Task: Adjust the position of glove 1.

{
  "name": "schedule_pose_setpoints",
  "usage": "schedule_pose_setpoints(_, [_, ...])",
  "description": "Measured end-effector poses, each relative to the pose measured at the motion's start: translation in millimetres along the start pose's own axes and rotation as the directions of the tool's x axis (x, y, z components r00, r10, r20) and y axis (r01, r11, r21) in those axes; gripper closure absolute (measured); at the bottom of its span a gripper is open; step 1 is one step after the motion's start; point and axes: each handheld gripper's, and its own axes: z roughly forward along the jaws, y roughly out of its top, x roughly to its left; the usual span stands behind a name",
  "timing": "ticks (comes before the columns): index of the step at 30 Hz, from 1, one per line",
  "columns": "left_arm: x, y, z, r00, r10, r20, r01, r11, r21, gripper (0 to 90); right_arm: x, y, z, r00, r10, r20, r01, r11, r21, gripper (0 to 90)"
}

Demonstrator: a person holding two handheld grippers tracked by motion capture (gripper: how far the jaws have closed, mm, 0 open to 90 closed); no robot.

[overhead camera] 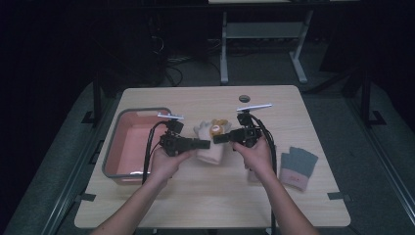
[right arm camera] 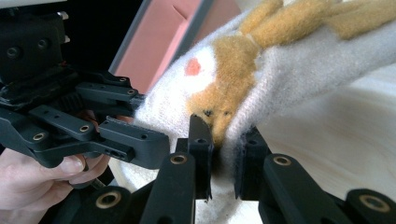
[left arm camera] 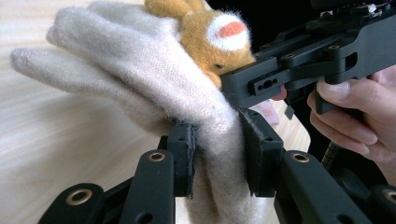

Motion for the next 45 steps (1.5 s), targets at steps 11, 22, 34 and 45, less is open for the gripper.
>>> schedule_pose_setpoints(11, [0.8, 15.4, -17.7, 0.9994, 0.034, -0.002, -0.034, 0.9992, -0.020, 67.6, 15.1, 17.6, 1.3, 0.9997, -0.023, -0.011, 0.023, 0.9997, -0.008, 79.7])
schedule_pose_setpoints(22, [-0.4, 26.3, -36.3, 0.9987, 0.050, 0.004, -0.050, 0.9980, -0.039, 67.5, 30.3, 31.5, 0.4, 0.9984, -0.045, -0.033, 0.044, 0.9986, -0.030, 79.7])
schedule_pose_setpoints(34, [1.4, 35.8, -66.8, 0.9984, 0.057, -0.005, -0.057, 0.9955, -0.075, 67.6, 54.5, 48.4, 7.5, 0.9951, -0.084, -0.053, 0.082, 0.9961, -0.032, 79.6])
schedule_pose_setpoints(45, [7.8, 37.6, -89.4, 0.9983, 0.055, -0.017, -0.056, 0.9937, -0.096, 67.6, 73.0, 61.1, 20.0, 0.9917, -0.114, -0.060, 0.113, 0.9934, -0.018, 79.6])
